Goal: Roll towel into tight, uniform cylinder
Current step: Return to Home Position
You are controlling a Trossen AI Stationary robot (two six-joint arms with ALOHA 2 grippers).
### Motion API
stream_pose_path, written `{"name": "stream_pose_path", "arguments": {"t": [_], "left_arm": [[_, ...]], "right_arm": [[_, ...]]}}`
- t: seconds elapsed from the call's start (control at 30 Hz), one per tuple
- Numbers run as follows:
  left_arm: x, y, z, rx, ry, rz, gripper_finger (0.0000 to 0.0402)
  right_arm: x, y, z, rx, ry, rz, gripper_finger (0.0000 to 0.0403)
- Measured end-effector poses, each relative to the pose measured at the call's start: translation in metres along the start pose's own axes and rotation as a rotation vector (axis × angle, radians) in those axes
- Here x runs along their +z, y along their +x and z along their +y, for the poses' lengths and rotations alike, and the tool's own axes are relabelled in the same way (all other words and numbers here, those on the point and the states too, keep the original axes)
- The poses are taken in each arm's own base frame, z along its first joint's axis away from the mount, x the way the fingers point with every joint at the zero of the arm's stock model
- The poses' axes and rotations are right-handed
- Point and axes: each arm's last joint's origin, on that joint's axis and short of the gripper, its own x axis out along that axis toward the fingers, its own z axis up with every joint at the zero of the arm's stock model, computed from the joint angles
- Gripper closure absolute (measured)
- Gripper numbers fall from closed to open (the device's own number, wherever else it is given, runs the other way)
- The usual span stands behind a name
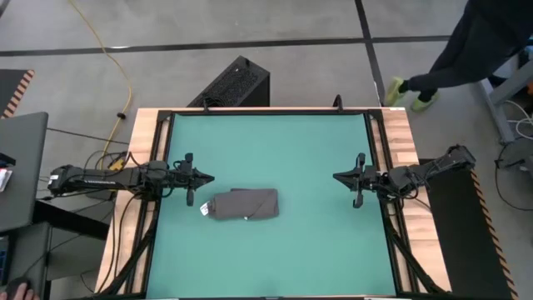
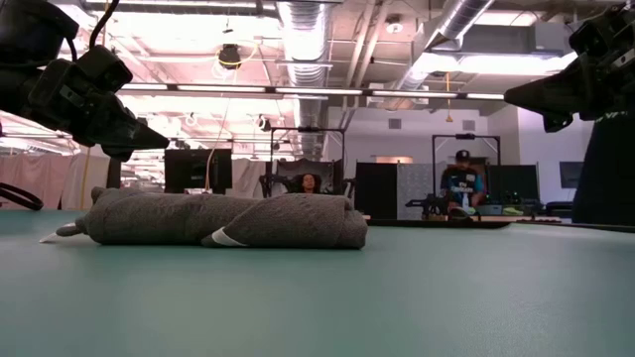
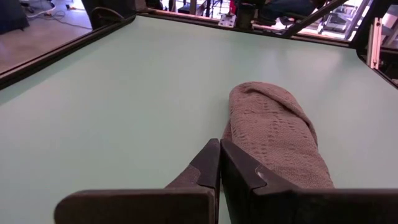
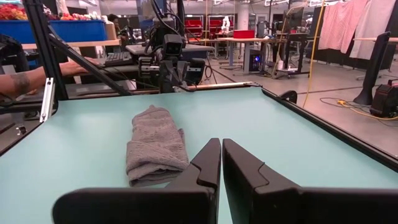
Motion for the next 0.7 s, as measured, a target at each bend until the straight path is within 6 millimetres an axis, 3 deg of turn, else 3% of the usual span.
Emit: {"name": "stream_pose_path", "arguments": {"t": [0.7], "left_arm": [[0.0000, 0.0000, 0.0000, 0.000, 0.000, 0.000, 0.0401]], "right_arm": [[0.0000, 0.0000, 0.0000, 0.000, 0.000, 0.000, 0.0360]]}}
